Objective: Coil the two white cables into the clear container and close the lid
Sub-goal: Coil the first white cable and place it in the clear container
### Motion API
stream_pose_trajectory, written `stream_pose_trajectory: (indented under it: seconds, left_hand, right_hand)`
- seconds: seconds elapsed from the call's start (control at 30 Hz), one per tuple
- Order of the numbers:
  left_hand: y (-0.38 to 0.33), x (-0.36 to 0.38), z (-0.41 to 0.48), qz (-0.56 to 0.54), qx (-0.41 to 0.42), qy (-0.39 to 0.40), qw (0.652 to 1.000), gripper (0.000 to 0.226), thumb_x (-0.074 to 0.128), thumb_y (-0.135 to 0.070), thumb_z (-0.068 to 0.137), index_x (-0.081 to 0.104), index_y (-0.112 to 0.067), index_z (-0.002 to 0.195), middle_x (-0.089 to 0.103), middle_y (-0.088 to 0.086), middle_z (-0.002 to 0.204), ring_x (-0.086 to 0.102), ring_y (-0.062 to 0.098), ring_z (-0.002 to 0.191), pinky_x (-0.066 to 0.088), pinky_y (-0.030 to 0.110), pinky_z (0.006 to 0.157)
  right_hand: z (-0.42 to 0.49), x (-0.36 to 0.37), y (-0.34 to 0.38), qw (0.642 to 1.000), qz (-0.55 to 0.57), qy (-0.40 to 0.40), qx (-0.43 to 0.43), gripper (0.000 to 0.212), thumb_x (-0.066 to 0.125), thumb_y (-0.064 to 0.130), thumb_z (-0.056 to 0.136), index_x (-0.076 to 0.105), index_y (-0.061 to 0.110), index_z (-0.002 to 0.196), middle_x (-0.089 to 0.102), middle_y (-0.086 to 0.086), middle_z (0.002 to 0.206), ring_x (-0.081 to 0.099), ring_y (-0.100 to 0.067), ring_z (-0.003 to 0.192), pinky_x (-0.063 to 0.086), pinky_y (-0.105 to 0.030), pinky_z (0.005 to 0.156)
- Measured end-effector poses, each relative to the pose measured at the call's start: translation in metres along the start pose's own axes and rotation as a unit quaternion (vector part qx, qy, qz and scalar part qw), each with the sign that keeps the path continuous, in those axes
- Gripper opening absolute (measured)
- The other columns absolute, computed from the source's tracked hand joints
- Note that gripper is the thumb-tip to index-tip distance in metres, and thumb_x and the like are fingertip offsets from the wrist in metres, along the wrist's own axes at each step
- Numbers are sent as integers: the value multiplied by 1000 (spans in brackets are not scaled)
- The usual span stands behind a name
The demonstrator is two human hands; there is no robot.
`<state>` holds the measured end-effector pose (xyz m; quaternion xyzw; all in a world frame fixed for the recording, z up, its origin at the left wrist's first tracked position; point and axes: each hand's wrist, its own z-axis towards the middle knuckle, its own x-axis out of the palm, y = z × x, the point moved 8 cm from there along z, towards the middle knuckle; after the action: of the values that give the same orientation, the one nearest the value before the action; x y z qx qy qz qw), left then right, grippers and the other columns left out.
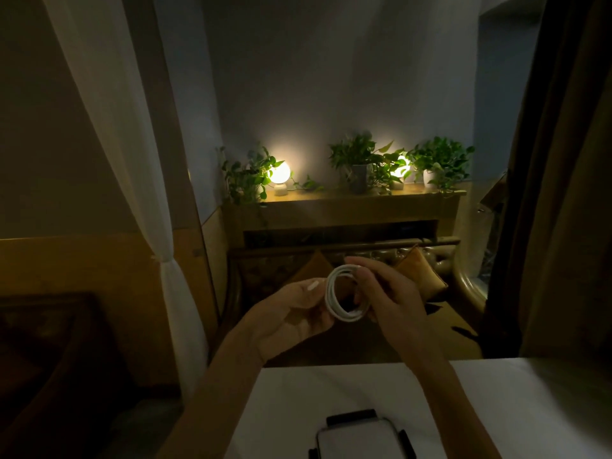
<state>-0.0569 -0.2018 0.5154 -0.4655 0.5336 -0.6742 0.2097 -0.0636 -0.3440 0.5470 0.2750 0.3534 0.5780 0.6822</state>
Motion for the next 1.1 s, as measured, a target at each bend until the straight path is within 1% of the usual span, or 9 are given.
stream_pose_trajectory:
  seconds: [0.1, 0.23, 0.43, 0.53, 0.7, 0.83, 0.93, 0.97, 1.1]
  left_hand:
    - [-8, -16, 0, 95, 37, -85, 991, 17, 59, -23, 87, 73, -14, 93, 66, 0, 80, 64, 12, 71, 55, 25, 64]
    - [-19, -26, -4, 197, 92, -159, 963, 22, 52, -10, 94, 73, -13, 86, 63, 2, 77, 63, 13, 66, 56, 27, 60]
    - [-25, 3, 0, 324, 146, -115, 928, 25, 48, -11, 97, 67, -28, 95, 67, -5, 83, 64, 7, 67, 56, 21, 62]
    - [-32, 9, 6, 353, 169, -110, 914, 30, 46, -10, 98, 66, -30, 90, 65, -6, 84, 63, 5, 67, 54, 18, 59]
    - [-19, 2, 18, 225, 133, -155, 953, 22, 46, -23, 99, 62, -25, 84, 70, -3, 81, 69, 6, 68, 58, 19, 61]
    - [-18, 11, 8, 324, 259, -245, 877, 22, 42, -32, 99, 60, -28, 87, 66, 0, 79, 65, 4, 71, 53, 10, 63]
    - [-29, 18, -6, 355, 337, -305, 817, 24, 42, -26, 100, 63, -24, 87, 66, -10, 79, 64, -1, 76, 49, 6, 65]
    - [-31, 19, -7, 365, 344, -284, 817, 25, 43, -25, 99, 64, -19, 86, 65, -11, 75, 63, 0, 71, 49, 8, 62]
    - [-31, 29, -2, 262, 309, -116, 907, 31, 42, -28, 96, 62, -10, 81, 61, -10, 58, 54, -1, 51, 43, 8, 52]
  right_hand:
    - [1, -8, 4, 998, -45, -29, -18, 23, 50, 22, 97, 64, 21, 116, 67, 11, 93, 67, -1, 85, 54, -12, 69]
    - [1, -22, 3, 988, -107, -106, -25, 20, 49, 19, 99, 63, 20, 114, 62, 19, 103, 65, 0, 97, 57, -18, 77]
    - [-4, -1, 12, 976, -175, -98, -86, 26, 49, 24, 95, 63, 13, 114, 65, -3, 110, 60, -1, 98, 51, -15, 83]
    - [-9, 0, 13, 954, -247, -119, -117, 27, 58, 22, 93, 65, 7, 114, 67, -11, 111, 60, -25, 107, 52, -35, 87]
    - [-16, 5, 23, 939, -283, -130, -143, 42, 46, 31, 88, 65, 4, 114, 67, -16, 109, 55, -9, 99, 39, -3, 78]
    - [-16, 12, 18, 946, -263, -123, -144, 39, 49, 29, 89, 64, 9, 119, 63, -5, 112, 49, 6, 99, 42, 4, 77]
    - [-8, 4, 4, 984, -119, -107, -76, 21, 55, 18, 95, 65, 24, 113, 64, 10, 108, 62, 5, 94, 50, -6, 78]
    - [-4, -2, -1, 992, -71, -95, -47, 19, 54, 17, 96, 66, 26, 109, 66, 12, 105, 64, 3, 94, 53, -11, 77]
    - [7, -23, -5, 995, -91, -40, -29, 23, 51, 35, 90, 68, 29, 103, 65, 9, 105, 63, -4, 99, 57, -19, 74]
